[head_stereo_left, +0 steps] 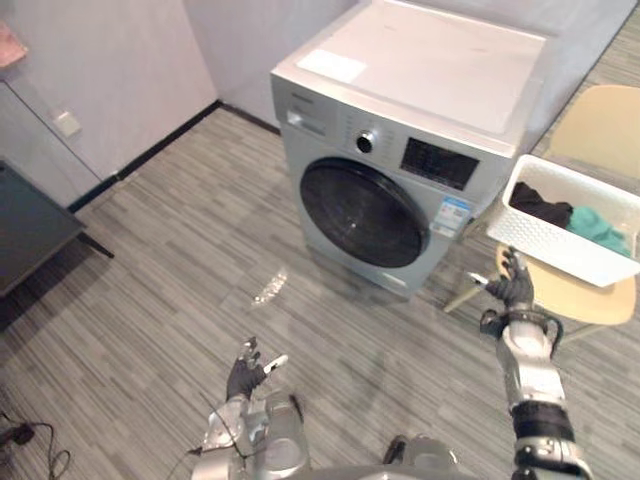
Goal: Pick up the laundry basket with both hands and put the clothes into the washing machine.
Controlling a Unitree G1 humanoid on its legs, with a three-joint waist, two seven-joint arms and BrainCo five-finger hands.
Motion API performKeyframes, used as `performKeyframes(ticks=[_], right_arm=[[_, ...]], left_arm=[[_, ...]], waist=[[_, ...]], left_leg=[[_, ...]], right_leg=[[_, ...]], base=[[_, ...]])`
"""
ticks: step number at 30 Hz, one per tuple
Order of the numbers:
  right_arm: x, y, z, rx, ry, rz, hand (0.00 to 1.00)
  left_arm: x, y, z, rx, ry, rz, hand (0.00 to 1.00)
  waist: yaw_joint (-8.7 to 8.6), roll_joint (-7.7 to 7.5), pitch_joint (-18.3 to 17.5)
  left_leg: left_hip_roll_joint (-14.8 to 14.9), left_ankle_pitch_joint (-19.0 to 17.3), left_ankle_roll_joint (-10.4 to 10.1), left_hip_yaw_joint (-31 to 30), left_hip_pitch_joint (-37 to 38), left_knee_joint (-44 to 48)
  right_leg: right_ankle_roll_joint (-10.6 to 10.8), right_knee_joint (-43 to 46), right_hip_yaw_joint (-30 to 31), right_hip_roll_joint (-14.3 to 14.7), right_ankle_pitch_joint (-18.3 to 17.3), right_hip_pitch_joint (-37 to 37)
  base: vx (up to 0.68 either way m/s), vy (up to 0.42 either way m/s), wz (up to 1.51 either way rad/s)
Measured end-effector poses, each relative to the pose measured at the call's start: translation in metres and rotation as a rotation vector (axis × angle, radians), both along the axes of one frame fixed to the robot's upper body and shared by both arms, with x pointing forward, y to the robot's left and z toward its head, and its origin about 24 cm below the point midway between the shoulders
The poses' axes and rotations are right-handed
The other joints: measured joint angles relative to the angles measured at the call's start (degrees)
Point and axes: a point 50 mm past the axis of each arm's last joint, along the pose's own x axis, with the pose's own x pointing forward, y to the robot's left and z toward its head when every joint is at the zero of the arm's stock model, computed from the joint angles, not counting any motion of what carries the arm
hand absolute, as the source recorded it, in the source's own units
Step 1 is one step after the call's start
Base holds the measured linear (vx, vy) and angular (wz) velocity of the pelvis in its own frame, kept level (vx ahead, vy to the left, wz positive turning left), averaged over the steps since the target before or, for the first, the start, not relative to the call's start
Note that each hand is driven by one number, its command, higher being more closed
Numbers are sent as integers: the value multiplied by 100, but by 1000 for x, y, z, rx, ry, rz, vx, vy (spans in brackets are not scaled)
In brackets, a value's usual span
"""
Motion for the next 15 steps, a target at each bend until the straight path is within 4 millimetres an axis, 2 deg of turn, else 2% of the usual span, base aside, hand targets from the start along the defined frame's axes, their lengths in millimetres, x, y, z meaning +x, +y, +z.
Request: performKeyframes(ticks=[2,4,6,8,9,13,15], right_arm=[[9,3,1,7,4,7,0],[24,11,7,11,4,37,0],[32,18,12,2,-13,71,0],[34,18,16,-7,-24,88,0],[33,16,12,-7,0,90,0],[30,11,-2,-10,75,73,0],[32,7,-1,-30,94,65,0]], left_arm=[[2,7,4,27,-22,-2,0],[-3,9,2,35,-5,-1,0],[-7,11,1,41,6,-6,0],[-10,8,-1,35,16,-19,0],[-10,3,-3,31,24,-43,0],[-11,3,-3,37,26,-58,0],[-10,6,-2,53,27,-64,0]], waist=[[76,-149,26],[172,-149,42],[257,-145,40],[255,-104,30],[296,-139,56],[372,-174,68],[362,-176,78]], left_leg=[[-185,-33,53,-87,-40,34],[-264,-95,143,-191,-74,366],[-289,-174,125,-321,-69,487],[-313,-464,95,-424,-69,417],[-339,-506,58,-339,-116,386],[-409,-513,78,-57,-183,287],[-454,-495,103,-37,-283,281]], right_leg=[[114,-447,-2,-54,188,173],[103,-815,-16,-34,485,466],[157,-887,11,-28,583,521],[183,-928,34,-20,563,459],[180,-912,115,-61,532,335],[161,-747,364,-288,545,-30],[176,-742,374,-339,590,-148]], base=[[113,136,16],[90,170,7],[-5,106,-15],[-68,97,-21],[-95,85,-24],[-110,111,-28],[-55,66,-8]])
